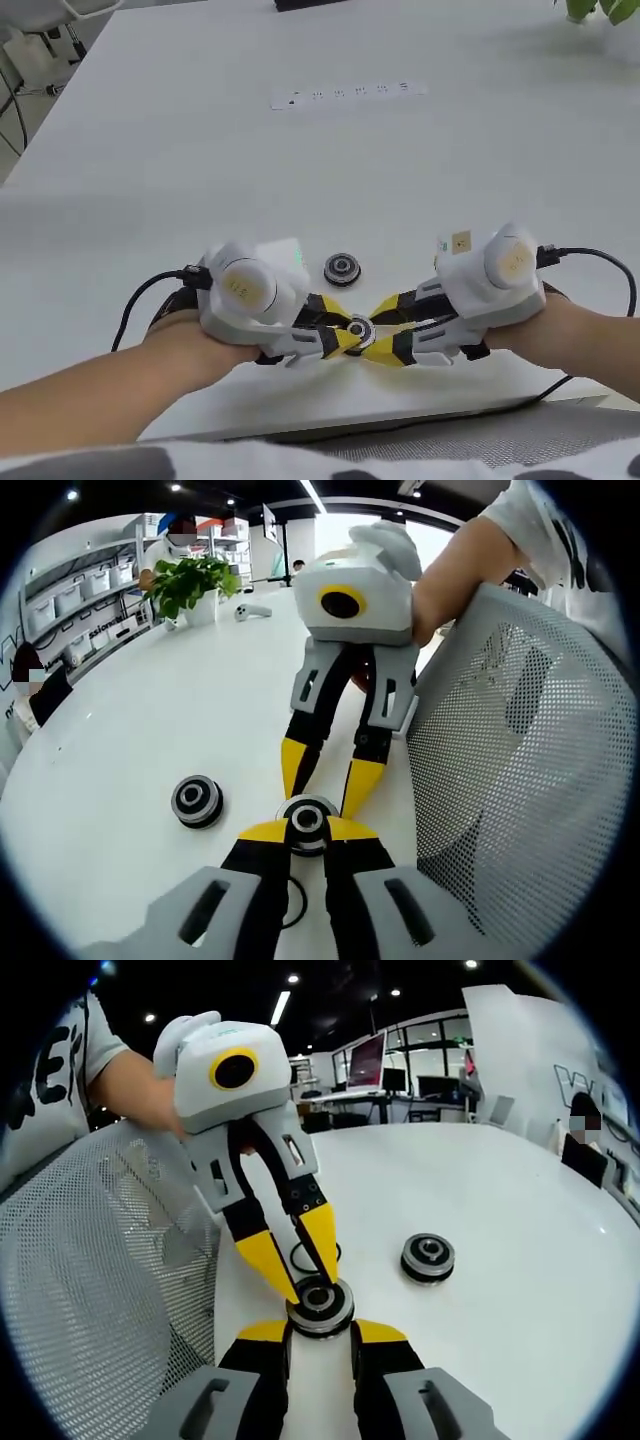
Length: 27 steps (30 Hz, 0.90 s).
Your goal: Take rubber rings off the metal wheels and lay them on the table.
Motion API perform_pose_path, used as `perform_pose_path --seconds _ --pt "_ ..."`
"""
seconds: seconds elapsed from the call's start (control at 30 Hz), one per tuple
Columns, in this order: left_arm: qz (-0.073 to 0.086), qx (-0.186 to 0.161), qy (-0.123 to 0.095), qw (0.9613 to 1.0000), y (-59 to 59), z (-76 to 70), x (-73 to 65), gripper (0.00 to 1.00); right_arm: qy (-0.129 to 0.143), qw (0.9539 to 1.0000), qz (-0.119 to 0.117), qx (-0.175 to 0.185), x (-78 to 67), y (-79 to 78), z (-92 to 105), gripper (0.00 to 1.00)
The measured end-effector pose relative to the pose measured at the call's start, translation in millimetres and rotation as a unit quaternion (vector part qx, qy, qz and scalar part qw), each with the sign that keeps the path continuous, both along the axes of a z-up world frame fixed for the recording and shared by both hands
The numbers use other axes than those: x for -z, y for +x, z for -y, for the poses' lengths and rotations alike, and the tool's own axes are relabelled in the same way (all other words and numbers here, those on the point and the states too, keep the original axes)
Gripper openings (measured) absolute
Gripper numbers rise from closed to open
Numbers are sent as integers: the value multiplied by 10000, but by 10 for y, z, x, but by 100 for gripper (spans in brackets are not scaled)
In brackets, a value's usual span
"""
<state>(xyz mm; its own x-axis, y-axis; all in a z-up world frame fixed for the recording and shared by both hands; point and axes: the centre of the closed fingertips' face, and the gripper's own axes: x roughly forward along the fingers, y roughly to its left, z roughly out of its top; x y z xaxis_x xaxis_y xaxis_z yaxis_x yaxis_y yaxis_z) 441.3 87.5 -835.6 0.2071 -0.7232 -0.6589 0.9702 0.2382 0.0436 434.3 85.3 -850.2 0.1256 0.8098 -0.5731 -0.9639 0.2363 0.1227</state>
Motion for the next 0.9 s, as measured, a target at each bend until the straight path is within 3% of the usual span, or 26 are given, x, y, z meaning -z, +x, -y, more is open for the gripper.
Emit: perform_pose_path --seconds 0.27,0.33,0.4,0.53,0.8,0.9 --pt "-2 -30 -27 10000 1 1 -1 7 -29 10000 -40 60 14 -1 31 15" --pt "17 -36 -26 10000 4 -2 -2 7 -156 9999 -44 -30 44 -15 68 9" --pt "19 -52 -33 10000 5 -3 -1 7 -131 9997 -151 108 47 -18 109 1" --pt "18 -81 -29 10000 10 4 5 7 -98 9996 -227 143 46 -25 92 1" --pt "19 -110 -35 9999 9 3 4 7 11 9968 -630 500 59 12 103 0" --pt "31 -121 -37 9999 11 4 5 7 236 9922 -939 791 34 52 100 0"
